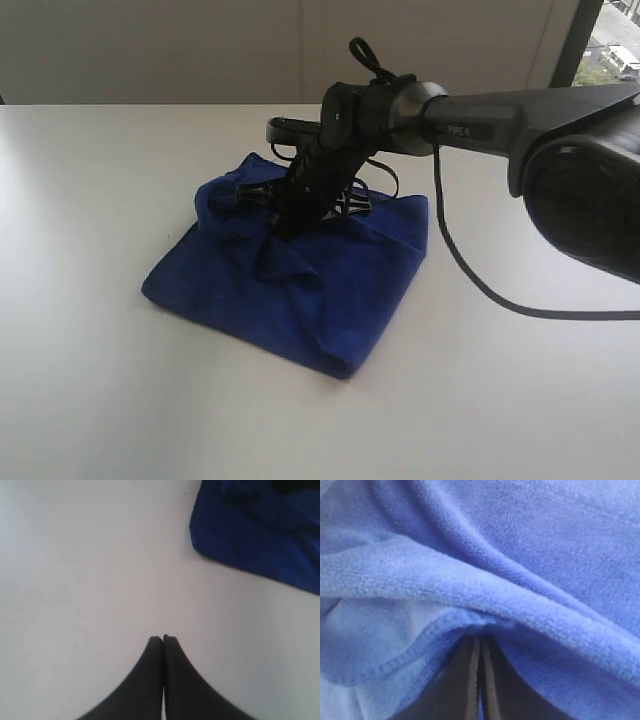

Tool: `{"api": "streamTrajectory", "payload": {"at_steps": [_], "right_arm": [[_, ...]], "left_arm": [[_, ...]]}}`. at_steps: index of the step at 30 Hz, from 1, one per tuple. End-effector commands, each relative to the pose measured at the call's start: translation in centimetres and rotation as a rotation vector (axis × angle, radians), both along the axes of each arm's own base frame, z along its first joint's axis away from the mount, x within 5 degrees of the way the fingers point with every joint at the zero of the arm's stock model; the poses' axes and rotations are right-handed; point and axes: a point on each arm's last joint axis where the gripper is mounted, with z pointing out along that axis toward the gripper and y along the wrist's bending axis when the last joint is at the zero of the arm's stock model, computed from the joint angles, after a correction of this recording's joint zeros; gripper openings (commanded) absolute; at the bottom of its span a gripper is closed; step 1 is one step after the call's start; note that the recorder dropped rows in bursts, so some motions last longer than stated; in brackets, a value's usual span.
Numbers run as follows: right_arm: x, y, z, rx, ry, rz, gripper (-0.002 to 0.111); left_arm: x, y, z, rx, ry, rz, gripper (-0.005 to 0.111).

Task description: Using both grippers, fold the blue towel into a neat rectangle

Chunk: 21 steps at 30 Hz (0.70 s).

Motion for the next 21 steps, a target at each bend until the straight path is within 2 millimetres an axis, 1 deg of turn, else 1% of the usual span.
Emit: {"api": "streamTrajectory", "payload": {"at_steps": [1, 4, 6, 7, 8, 10, 12, 13, 14, 15, 16, 17, 18, 21], "right_arm": [[-0.4, -0.3, 3.4, -0.016, -0.044, 0.105, 0.0], [-0.8, -1.4, 6.3, -0.095, -0.131, 0.263, 0.0], [-0.7, -2.6, 7.3, -0.191, -0.173, 0.349, 0.0], [-0.6, -3.4, 7.4, -0.251, -0.179, 0.375, 0.0], [-0.3, -4.9, 7.4, -0.349, -0.179, 0.399, 0.0], [0.2, -6.7, 6.6, -0.42, -0.176, 0.394, 0.0], [0.6, -8.8, 5.1, -0.433, -0.19, 0.38, 0.0], [0.8, -9.6, 4.5, -0.439, -0.204, 0.381, 0.0], [0.8, -10.1, 4.2, -0.439, -0.205, 0.38, 0.0], [0.8, -11.1, 3.4, -0.442, -0.193, 0.371, 0.0], [0.9, -11.7, 2.9, -0.441, -0.18, 0.359, 0.0], [1.0, -11.9, 2.6, -0.435, -0.169, 0.353, 0.0], [1.1, -12.5, 1.8, -0.422, -0.141, 0.337, 0.0], [1.0, -13.0, 0.5, -0.412, -0.079, 0.315, 0.0]], "left_arm": [[-0.2, -0.1, 0.0, -0.017, 0.006, 0.006, 0.0], [-0.2, -0.1, 0.0, -0.017, 0.006, 0.006, 0.0], [-0.2, -0.1, 0.0, -0.017, 0.006, 0.006, 0.0], [-0.2, -0.1, 0.0, -0.017, 0.006, 0.006, 0.0], [-0.2, -0.1, 0.0, -0.017, 0.006, 0.006, 0.0], [-0.2, -0.1, 0.0, -0.017, 0.006, 0.006, 0.0], [-0.2, -0.1, 0.0, -0.017, 0.006, 0.006, 0.0], [-0.2, -0.1, 0.0, -0.017, 0.006, 0.006, 0.0], [-0.2, -0.1, 0.0, -0.017, 0.006, 0.006, 0.0], [-0.2, -0.1, 0.0, -0.017, 0.006, 0.006, 0.0], [-0.2, -0.1, 0.0, -0.017, 0.006, 0.006, 0.0], [-0.2, -0.1, 0.0, -0.017, 0.006, 0.006, 0.0], [-0.2, -0.1, 0.0, -0.017, 0.006, 0.006, 0.0], [-0.2, -0.1, 0.0, -0.017, 0.006, 0.006, 0.0]]}}
